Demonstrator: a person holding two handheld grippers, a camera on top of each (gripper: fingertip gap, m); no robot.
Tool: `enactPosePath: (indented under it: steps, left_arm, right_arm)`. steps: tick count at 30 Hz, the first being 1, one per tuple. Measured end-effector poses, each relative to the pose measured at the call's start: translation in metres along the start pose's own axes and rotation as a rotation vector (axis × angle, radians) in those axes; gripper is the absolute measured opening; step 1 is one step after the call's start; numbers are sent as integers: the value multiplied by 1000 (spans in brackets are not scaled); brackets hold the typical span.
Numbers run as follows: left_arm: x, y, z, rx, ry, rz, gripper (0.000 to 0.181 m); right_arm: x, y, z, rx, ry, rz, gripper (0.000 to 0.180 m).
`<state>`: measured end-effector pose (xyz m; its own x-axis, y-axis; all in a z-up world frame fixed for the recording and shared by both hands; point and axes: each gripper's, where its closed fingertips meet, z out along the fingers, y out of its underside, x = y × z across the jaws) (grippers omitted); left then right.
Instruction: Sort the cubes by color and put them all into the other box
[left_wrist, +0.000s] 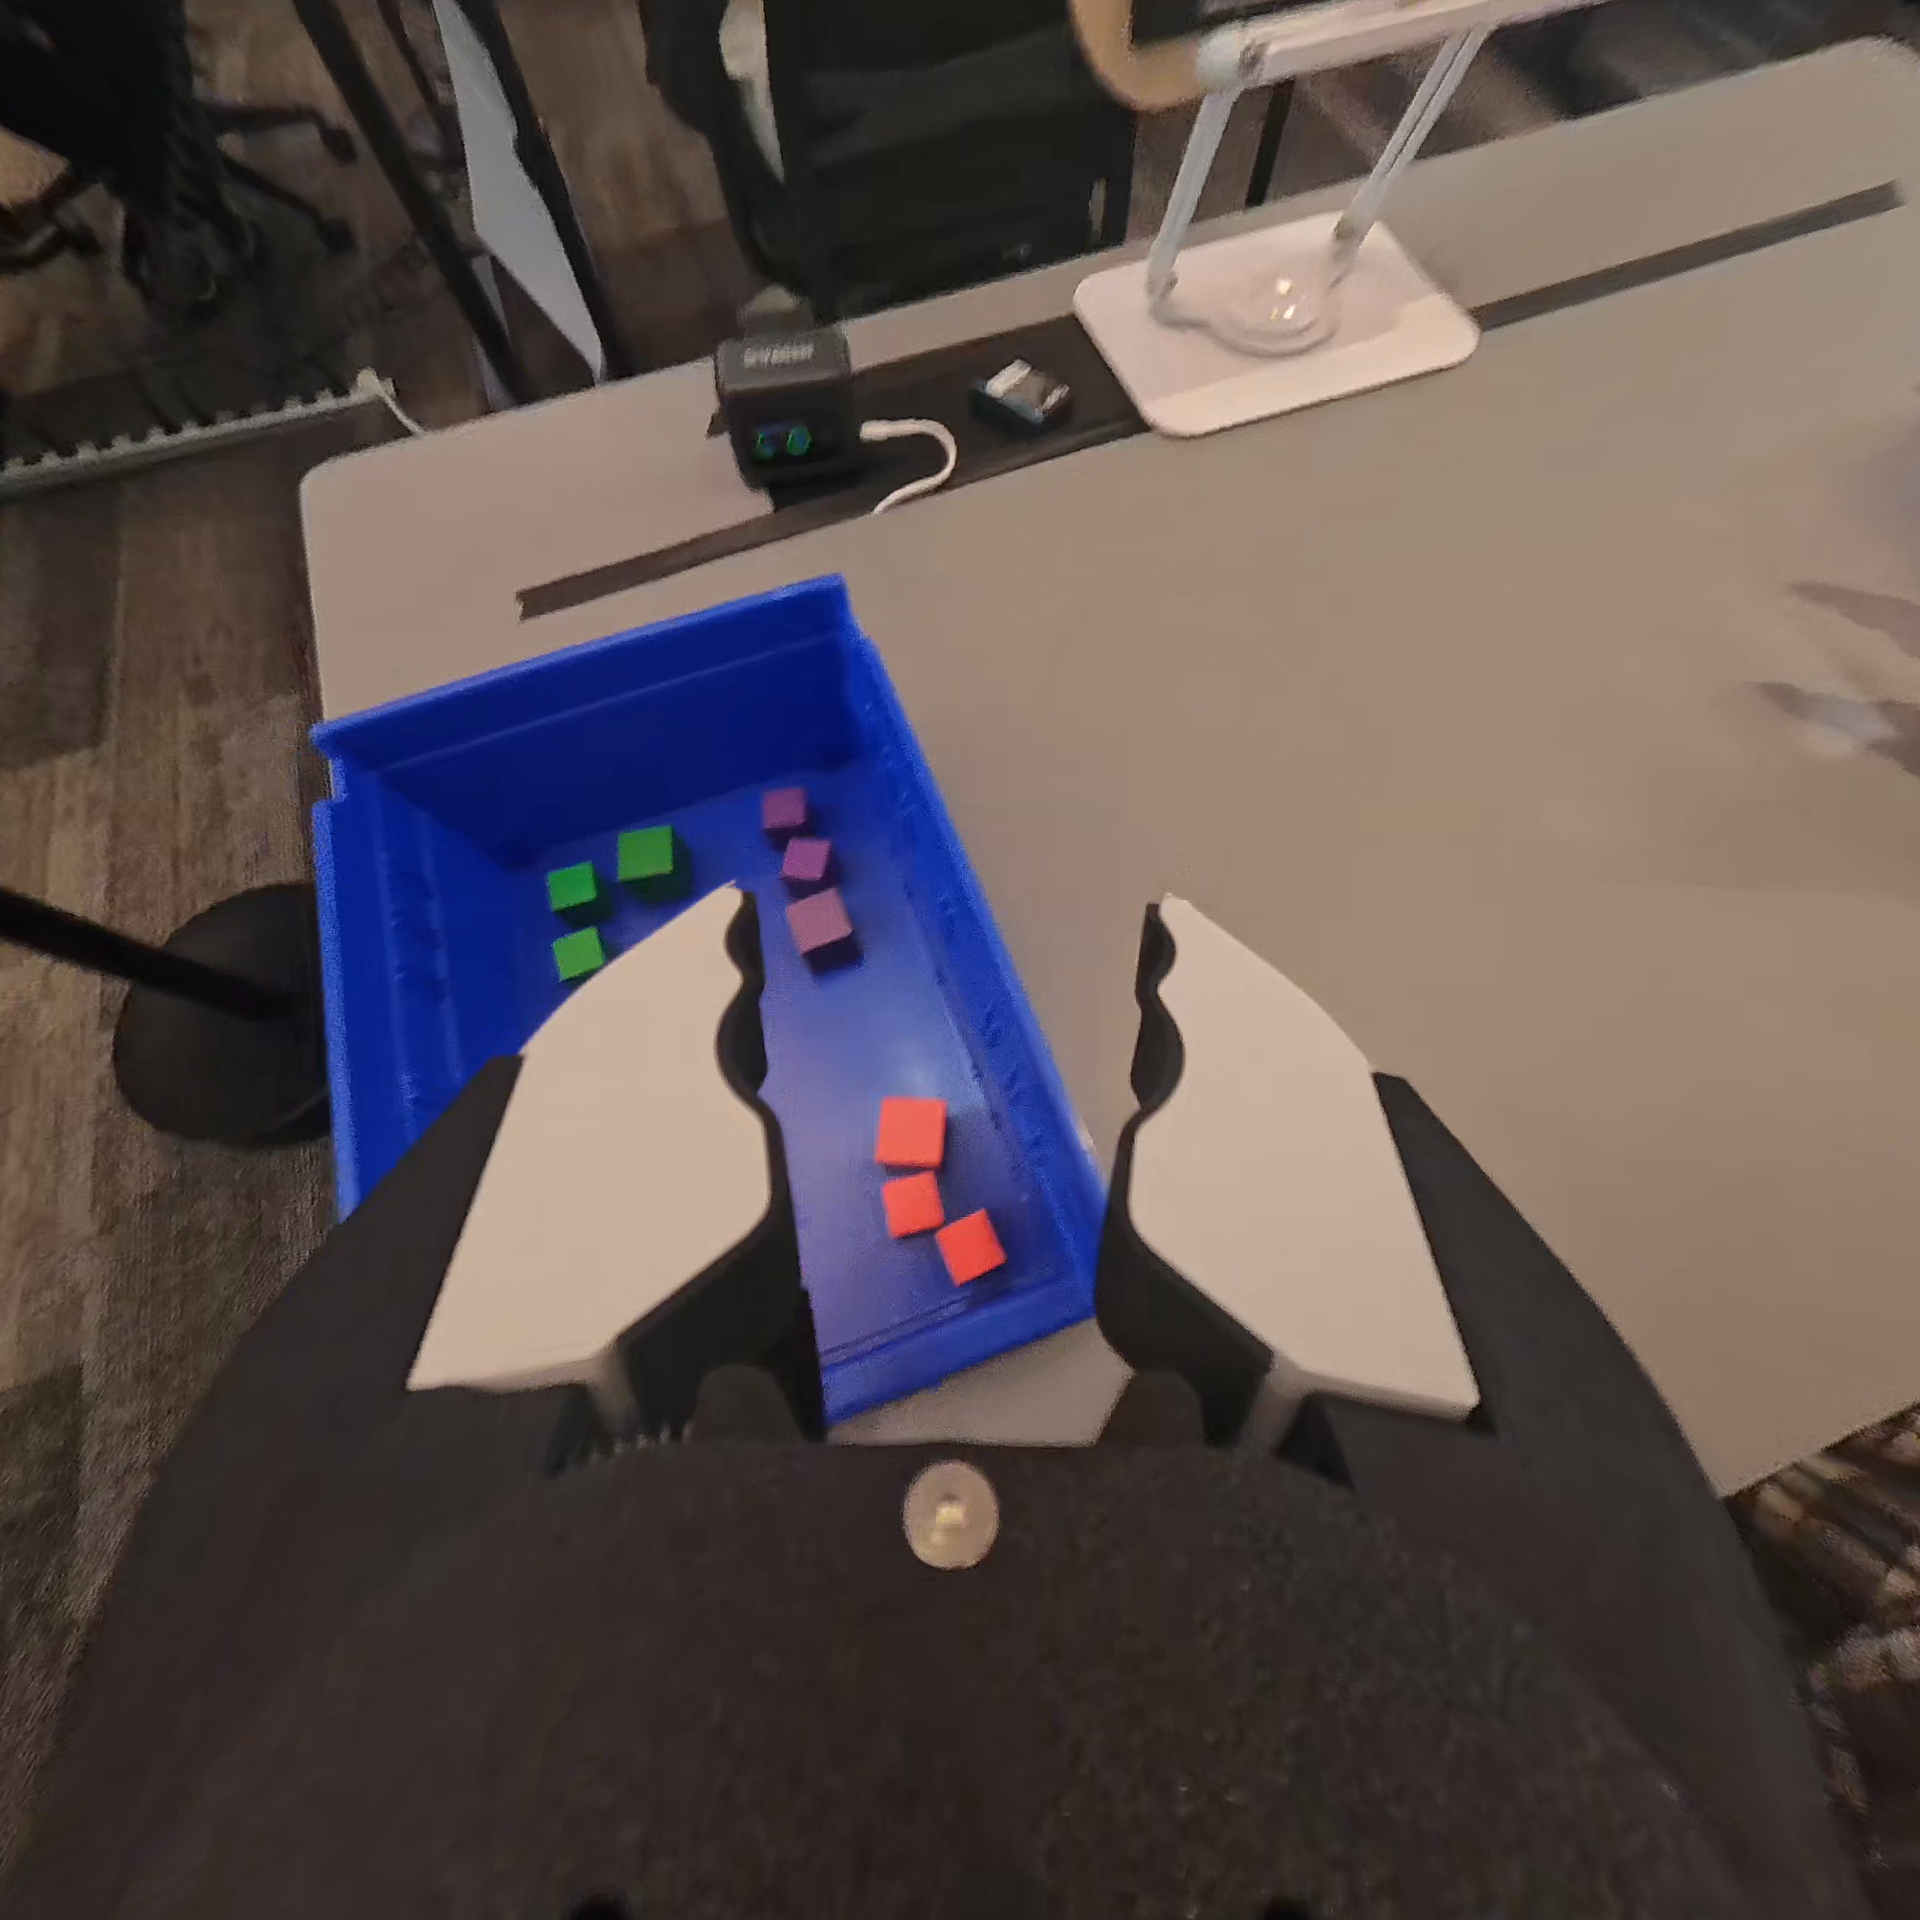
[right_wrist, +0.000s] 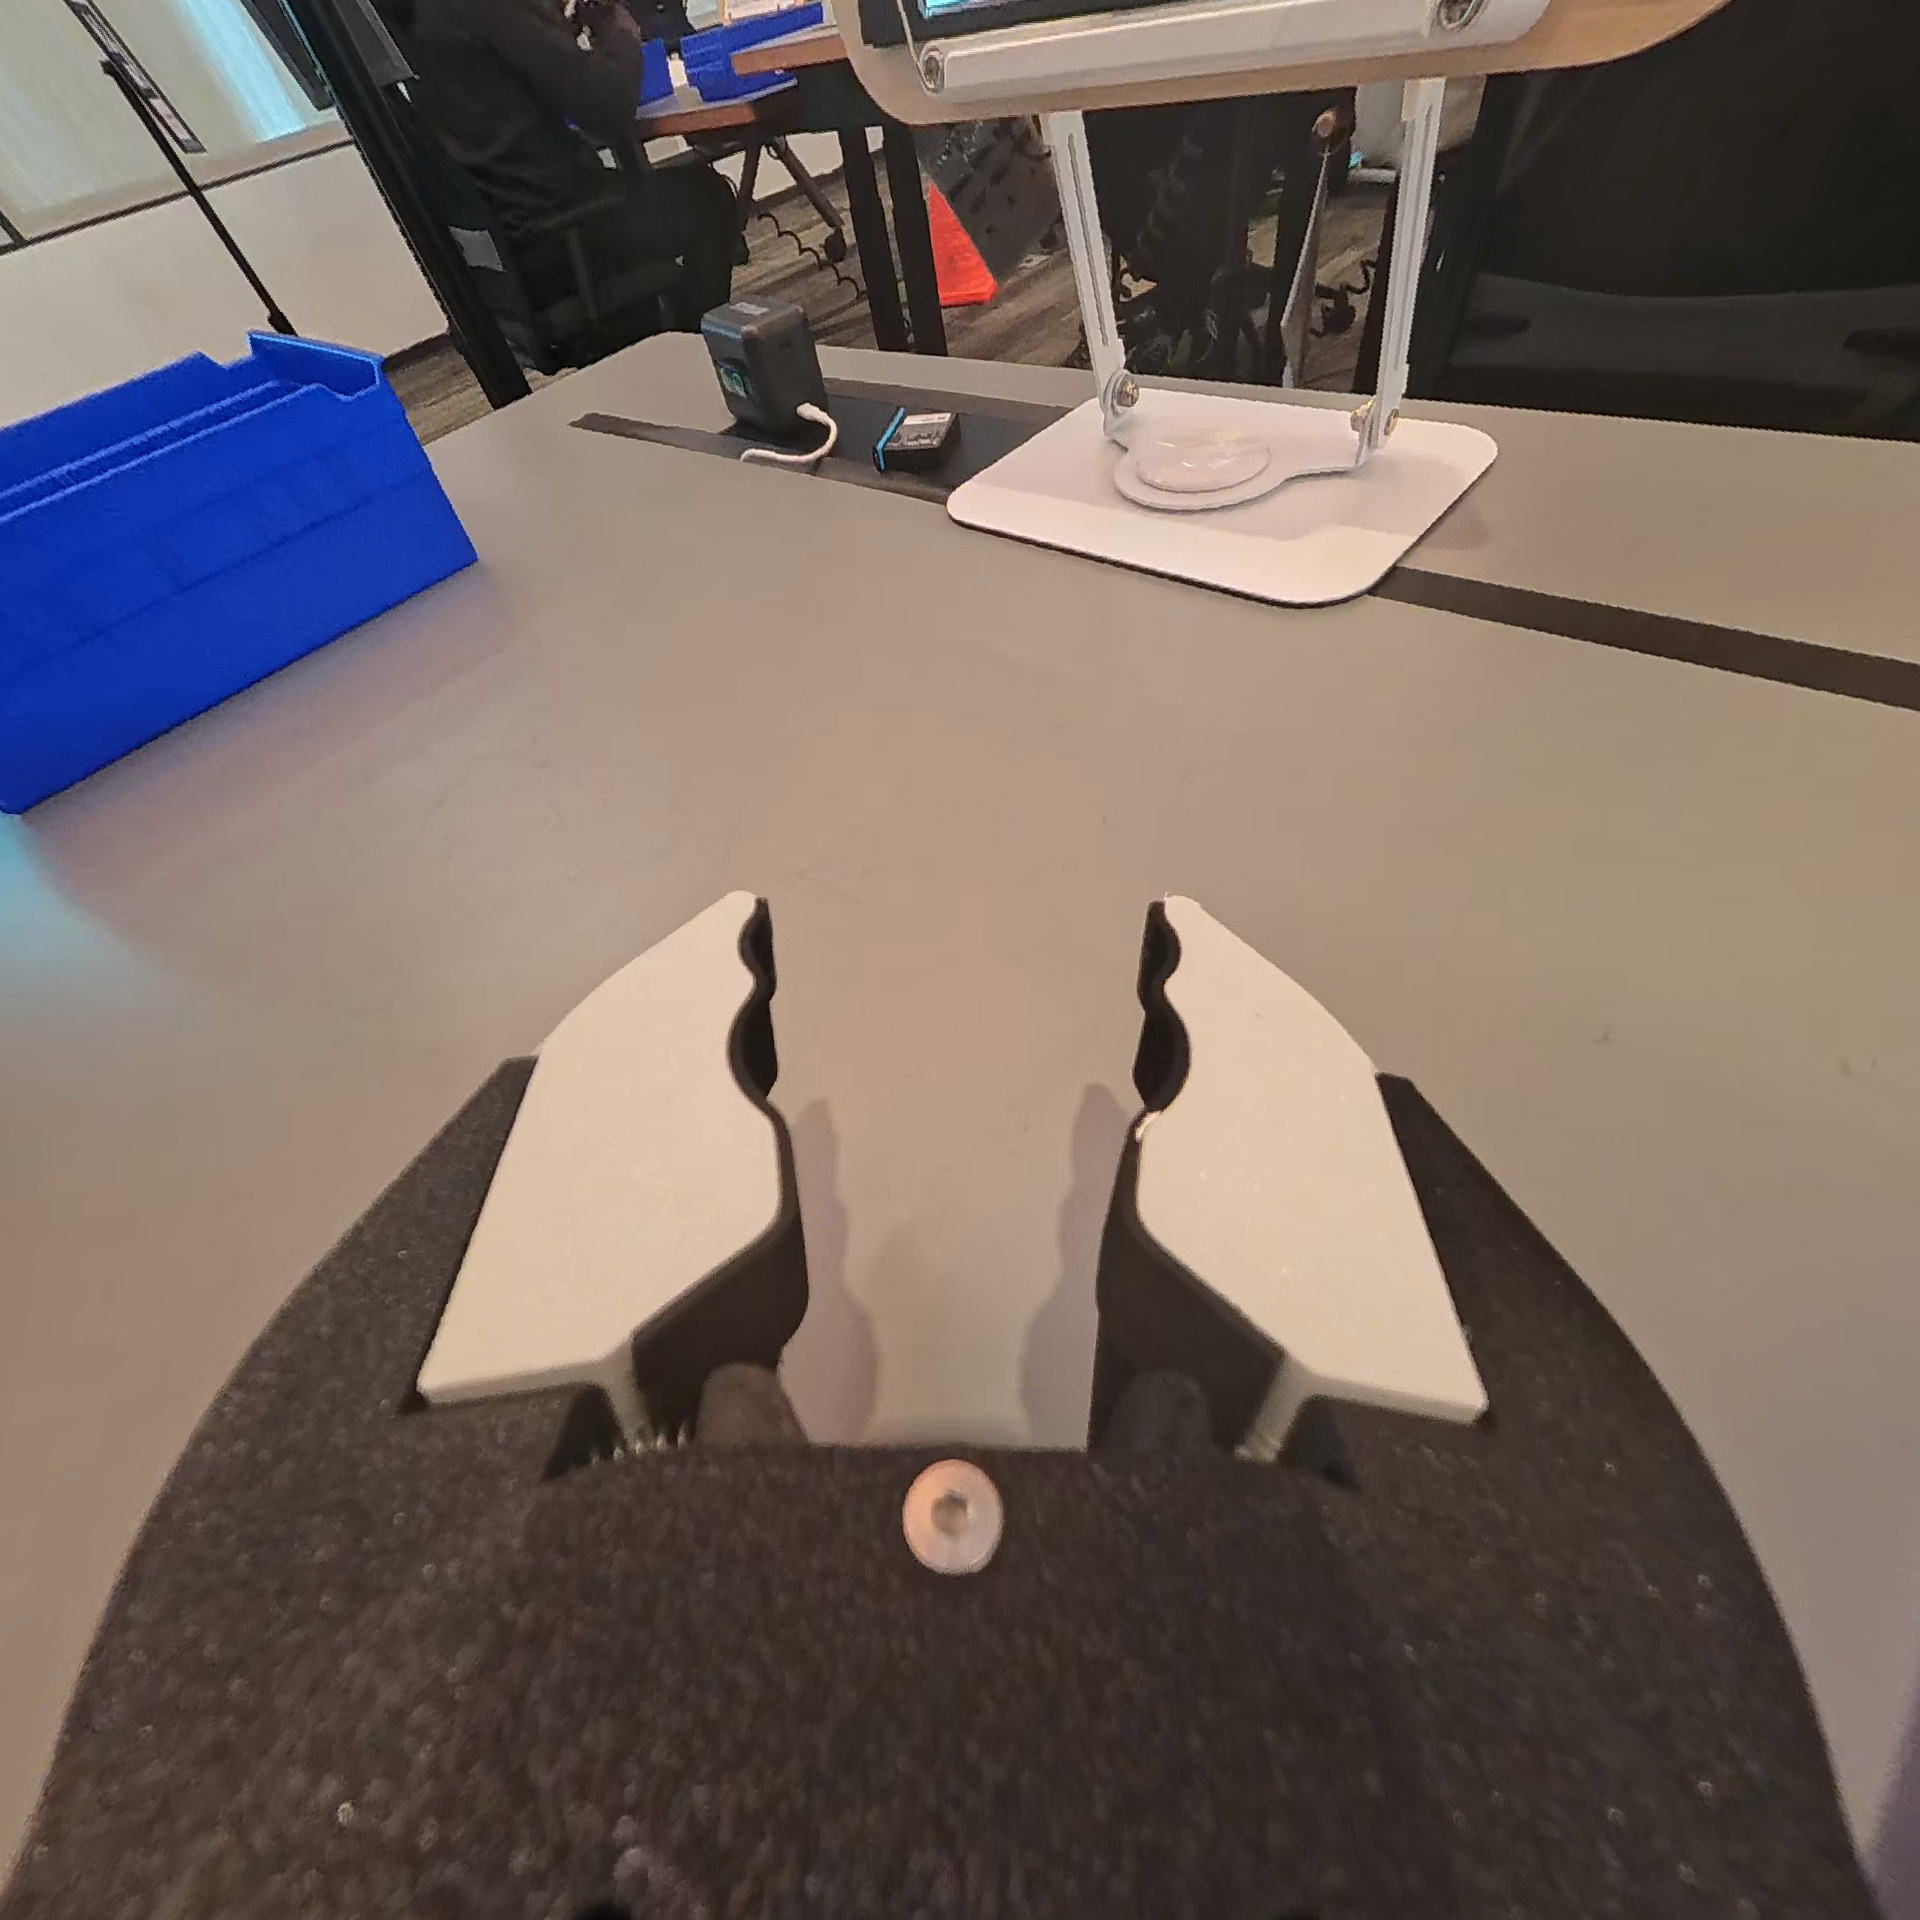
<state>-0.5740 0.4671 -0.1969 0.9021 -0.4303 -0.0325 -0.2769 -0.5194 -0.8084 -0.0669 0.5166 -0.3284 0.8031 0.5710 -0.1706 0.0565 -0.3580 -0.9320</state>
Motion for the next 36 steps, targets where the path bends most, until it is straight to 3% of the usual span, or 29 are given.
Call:
enactPosePath:
  steps: [8,17,25,27,28,32,36]
  left_arm:
    - [-56,74,29,-344,116,50,68]
    - [-106,143,65,-690,-257,-104,62]
    - [-122,190,80,-868,-315,-141,60]
    - [-118,197,86,-896,-274,-130,38]
    - [-118,197,87,-896,-265,-105,30]
    - [-125,170,85,-785,-263,-61,29]
    - [-92,81,73,-420,-178,10,29]
  right_arm:
    - [-4,1,2,-5,-11,-3,67]
    - [-5,0,2,-6,-5,-20,68]
    - [-3,-2,-2,2,-8,-17,68]
    - [-4,-3,-2,6,-9,-18,68]
    - [-5,-3,-2,7,-10,-19,68]
    - [-10,-7,-2,25,-32,1,68]
    - [-44,-28,-1,54,-171,89,68]
